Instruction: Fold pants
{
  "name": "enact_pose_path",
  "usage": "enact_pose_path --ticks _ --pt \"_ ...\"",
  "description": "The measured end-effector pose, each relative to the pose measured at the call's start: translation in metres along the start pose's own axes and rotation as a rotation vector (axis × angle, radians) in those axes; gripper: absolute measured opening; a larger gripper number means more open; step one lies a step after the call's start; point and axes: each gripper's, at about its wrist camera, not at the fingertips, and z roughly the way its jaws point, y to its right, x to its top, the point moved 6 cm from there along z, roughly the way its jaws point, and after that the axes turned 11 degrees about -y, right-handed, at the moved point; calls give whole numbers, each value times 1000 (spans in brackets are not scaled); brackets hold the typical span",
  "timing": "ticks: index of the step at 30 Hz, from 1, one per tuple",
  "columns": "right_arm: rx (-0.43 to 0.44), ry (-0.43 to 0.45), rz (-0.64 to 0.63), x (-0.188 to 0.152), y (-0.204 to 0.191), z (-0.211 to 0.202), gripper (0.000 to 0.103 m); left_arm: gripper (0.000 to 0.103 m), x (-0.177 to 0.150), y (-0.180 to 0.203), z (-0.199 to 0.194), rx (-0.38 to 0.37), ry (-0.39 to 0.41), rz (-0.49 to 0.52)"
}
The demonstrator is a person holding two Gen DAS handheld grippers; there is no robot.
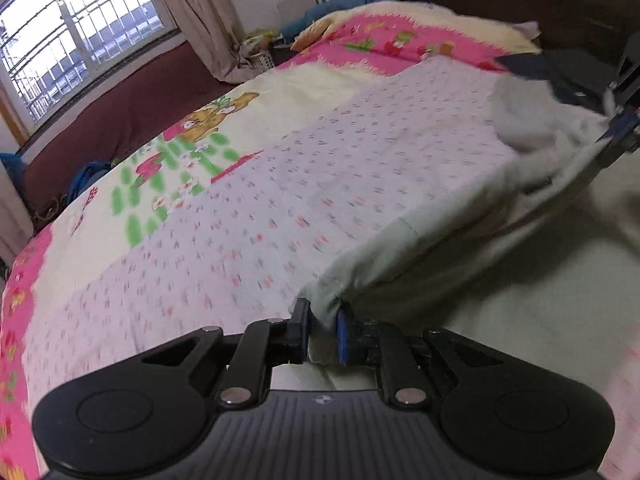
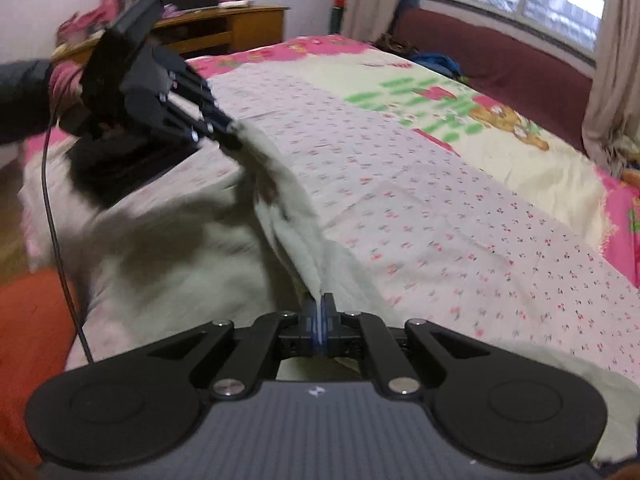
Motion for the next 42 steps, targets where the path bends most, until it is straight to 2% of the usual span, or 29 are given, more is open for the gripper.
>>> enact_pose_path --ticks 3,7,11,17,20,23,25,27,29,31,32,34,36,39,41,42 --pt "78 -63 58 -34 -33 12 3 29 -41 31 -20 -32 -23 -23" --pt "127 -129 124 -65 -66 38 3 29 -87 58 -11 -46 -93 -57" --pt "64 -148 80 -75 -85 44 3 28 -107 66 -10 -39 -96 -103" --pt "27 -114 41 -71 -90 26 3 23 -115 64 -34 -32 -28 -152" --pt "20 -147 17 -75 -98 38 3 23 -124 69 -30 -24 -47 -145" --pt "-15 -201 -28 -86 -106 54 7 24 -133 78 -23 -6 -95 -116" --pt "-45 -199 -48 -88 -109 56 9 25 -138 84 -23 33 -110 -90" --pt "-70 -180 -67 -85 -113 50 11 32 -140 91 -26 52 -113 -56" --pt "-72 -134 -91 -77 -120 42 15 49 -137 96 -30 71 -88 -34" --pt "-76 -79 -138 -65 -130 37 21 56 -133 101 -33 112 -56 2" --pt "-73 -59 -160 -58 -136 37 25 57 -130 102 -32 128 -42 16" --pt "-56 -26 -204 -42 -147 43 34 57 -124 104 -27 173 -42 73" --pt "-45 -2 -246 -29 -157 53 34 57 -122 108 -16 228 -60 169" --pt "-31 0 -283 -16 -169 69 34 56 -124 109 -5 262 -91 262" --pt "-10 -8 -286 -10 -172 80 34 39 -127 109 -1 264 -103 293" --pt "-13 -12 -288 -7 -173 85 35 36 -127 108 0 260 -107 287"
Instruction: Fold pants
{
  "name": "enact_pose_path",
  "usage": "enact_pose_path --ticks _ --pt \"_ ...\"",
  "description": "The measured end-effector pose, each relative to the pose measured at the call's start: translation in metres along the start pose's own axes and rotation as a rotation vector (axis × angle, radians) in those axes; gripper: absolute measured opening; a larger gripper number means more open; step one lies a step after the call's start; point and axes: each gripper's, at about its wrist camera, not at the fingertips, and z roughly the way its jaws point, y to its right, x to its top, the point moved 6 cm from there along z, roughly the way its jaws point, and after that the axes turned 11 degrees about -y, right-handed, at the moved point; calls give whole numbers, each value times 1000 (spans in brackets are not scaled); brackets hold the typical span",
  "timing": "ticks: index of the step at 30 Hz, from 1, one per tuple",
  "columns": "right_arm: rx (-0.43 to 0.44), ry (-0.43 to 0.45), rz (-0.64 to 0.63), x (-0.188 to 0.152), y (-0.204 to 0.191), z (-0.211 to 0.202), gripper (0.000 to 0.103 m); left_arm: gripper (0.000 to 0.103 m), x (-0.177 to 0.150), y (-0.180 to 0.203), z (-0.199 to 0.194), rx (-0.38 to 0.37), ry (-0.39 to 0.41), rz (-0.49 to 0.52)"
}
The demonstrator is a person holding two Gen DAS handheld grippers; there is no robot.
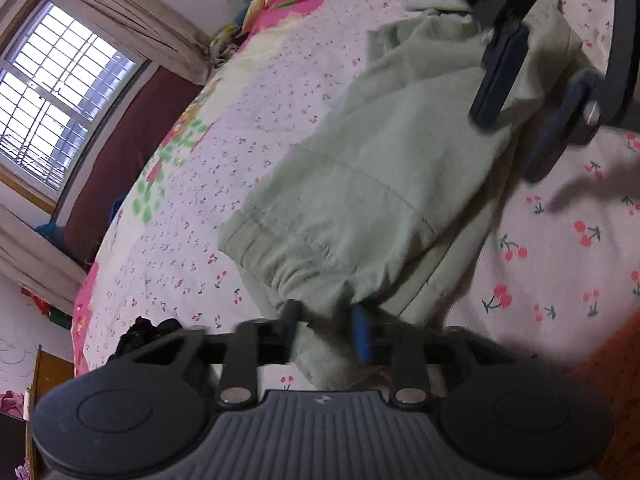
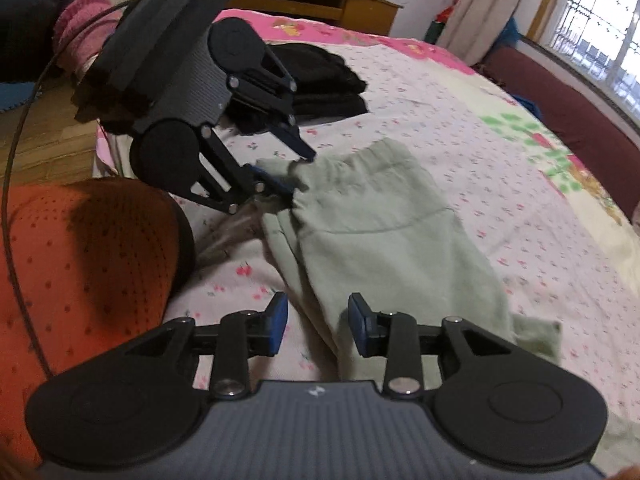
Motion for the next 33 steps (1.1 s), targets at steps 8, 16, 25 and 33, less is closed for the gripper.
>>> enact_pose_path --ticks 8,16,25,33 --pt "-67 51 0 33 -11 21 37 26 -2 -19 -6 -41 57 -161" --pt "-57 59 91 61 -5 41 5 25 -8 -22 -12 -28 83 -192" --pt "13 71 34 75 -36 35 10 24 -37 -34 -24 -10 51 -288" --pt "38 64 136 48 -19 18 41 27 -42 -25 -17 -8 -21 -275"
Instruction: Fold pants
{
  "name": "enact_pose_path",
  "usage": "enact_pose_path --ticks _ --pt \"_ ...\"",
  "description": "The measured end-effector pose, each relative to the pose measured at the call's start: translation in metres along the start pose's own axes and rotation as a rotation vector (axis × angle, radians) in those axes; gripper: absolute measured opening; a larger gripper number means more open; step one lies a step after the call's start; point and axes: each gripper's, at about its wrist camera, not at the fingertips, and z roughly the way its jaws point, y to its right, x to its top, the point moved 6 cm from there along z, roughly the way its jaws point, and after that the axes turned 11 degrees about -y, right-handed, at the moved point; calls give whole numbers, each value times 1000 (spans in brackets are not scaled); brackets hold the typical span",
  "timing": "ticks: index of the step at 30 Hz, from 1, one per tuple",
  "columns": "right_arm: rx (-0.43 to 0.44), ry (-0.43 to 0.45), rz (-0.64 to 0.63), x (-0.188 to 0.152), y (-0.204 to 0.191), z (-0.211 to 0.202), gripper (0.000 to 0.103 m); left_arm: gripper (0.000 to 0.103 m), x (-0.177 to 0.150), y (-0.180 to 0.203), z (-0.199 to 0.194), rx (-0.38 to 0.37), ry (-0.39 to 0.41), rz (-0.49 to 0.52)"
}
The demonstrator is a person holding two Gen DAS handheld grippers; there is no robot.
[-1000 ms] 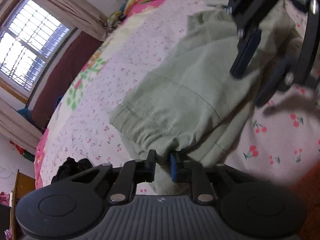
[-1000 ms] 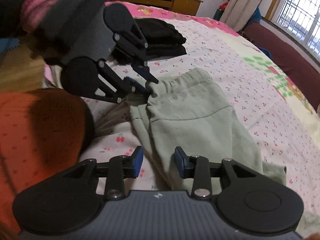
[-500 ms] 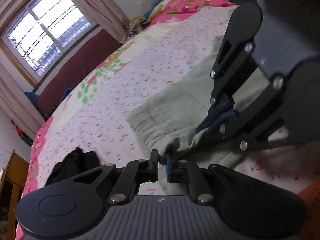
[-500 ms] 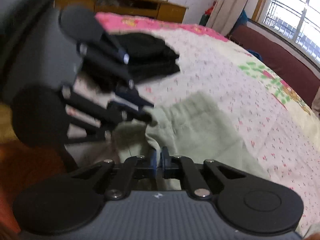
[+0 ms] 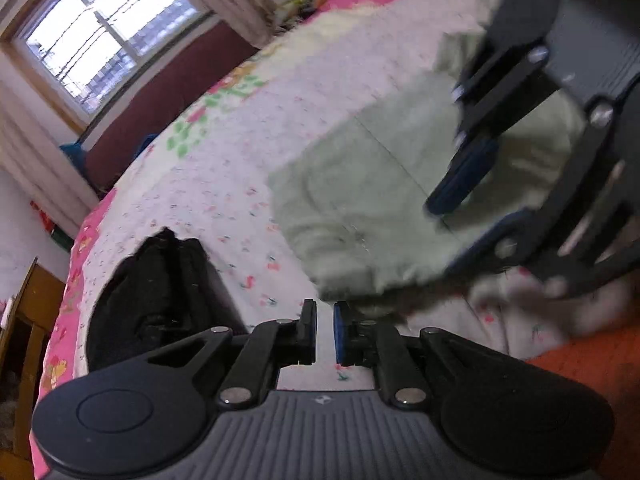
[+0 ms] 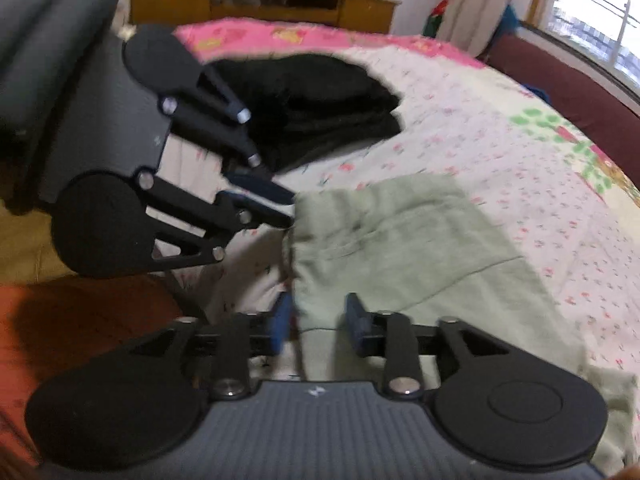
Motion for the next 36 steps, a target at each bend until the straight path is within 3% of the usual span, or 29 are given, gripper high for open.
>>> enact_pose_path --ticks 3,7,10,11,15,17,20,25,28,33,35,36 --pt "-24 38 90 -13 26 -27 41 27 14 -7 -20 15 53 -44" --pt "-137 19 231 -48 71 -50 42 27 37 20 -23 -76 88 -32" --pt "-218 -28 401 -93 120 -66 42 27 49 59 -2 -161 18 34" --pt "-240 -33 463 -108 136 -75 42 23 51 71 5 -204 -20 54" --pt "-361 -24 716 -174 203 -114 42 18 63 97 7 -141 -35 165" --pt "-406 2 846 -203 239 -130 43 20 77 98 -3 -171 -7 158" --pt "-418 40 1046 -239 293 -140 44 22 109 104 -14 -196 58 149" --pt "-397 106 1321 -291 355 -139 44 30 180 146 -15 -323 175 153" --pt "-358 143 1413 -307 377 -134 44 30 212 176 -4 -371 204 168" --pt "-349 193 1435 -315 404 -124 44 30 242 212 8 -436 201 176" --pt "-330 220 1459 -317 413 -122 32 30 249 220 13 -436 200 175" --pt "-324 229 1471 -318 417 -122 6 30 253 224 15 -426 198 180"
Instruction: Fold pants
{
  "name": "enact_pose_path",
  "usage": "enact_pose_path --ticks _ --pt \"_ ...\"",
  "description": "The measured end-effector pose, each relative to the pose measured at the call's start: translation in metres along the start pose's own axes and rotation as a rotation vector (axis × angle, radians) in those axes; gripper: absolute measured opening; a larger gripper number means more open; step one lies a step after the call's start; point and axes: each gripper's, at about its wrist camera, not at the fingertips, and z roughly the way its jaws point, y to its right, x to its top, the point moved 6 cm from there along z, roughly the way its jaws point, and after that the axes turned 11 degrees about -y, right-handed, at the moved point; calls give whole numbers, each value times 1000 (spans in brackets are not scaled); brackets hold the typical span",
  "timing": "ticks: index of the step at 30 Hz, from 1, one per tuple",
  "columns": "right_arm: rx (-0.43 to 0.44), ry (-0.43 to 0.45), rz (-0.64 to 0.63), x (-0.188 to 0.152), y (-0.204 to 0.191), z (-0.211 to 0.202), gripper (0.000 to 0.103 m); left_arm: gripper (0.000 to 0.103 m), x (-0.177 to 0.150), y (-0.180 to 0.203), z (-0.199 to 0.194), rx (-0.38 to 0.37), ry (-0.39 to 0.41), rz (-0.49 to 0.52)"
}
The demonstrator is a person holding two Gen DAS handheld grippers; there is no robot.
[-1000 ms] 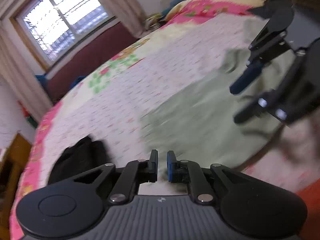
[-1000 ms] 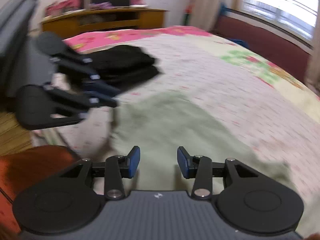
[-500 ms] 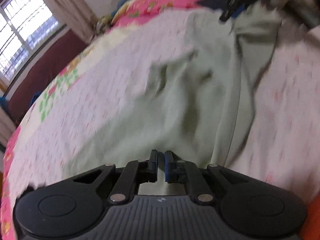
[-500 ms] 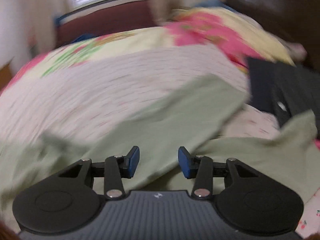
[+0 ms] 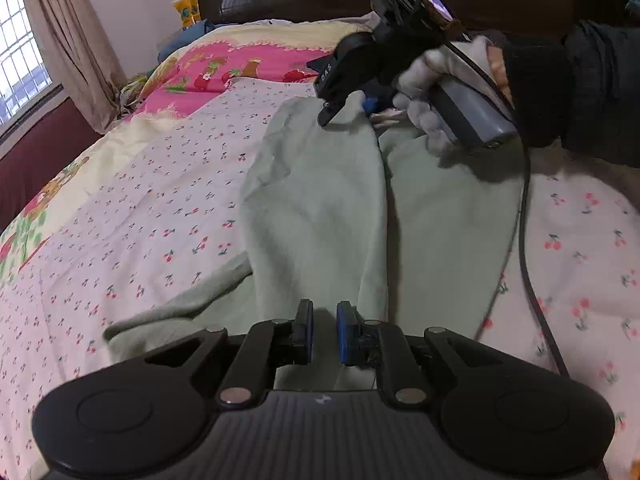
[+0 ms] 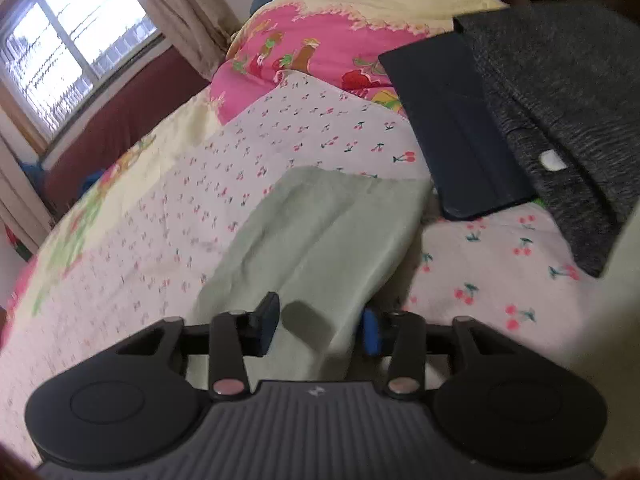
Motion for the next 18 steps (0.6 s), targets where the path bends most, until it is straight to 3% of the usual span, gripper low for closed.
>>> enact_pose_path --ticks 5,10,14,16,18 --pt "98 47 -2 4 4 -36 3 30 11 9 5 29 -16 6" --pt "174 162 -35 3 14 -121 3 27 26 19 -11 28 42 18" --pt "106 217 -46 -17 42 -167 3 27 34 37 -18 7 62 59" --pt "24 197 -47 -35 64 -166 4 27 32 51 -10 -11 25 81" --pt "-3 137 16 -52 88 -152 9 27 24 64 3 -26 -25 107"
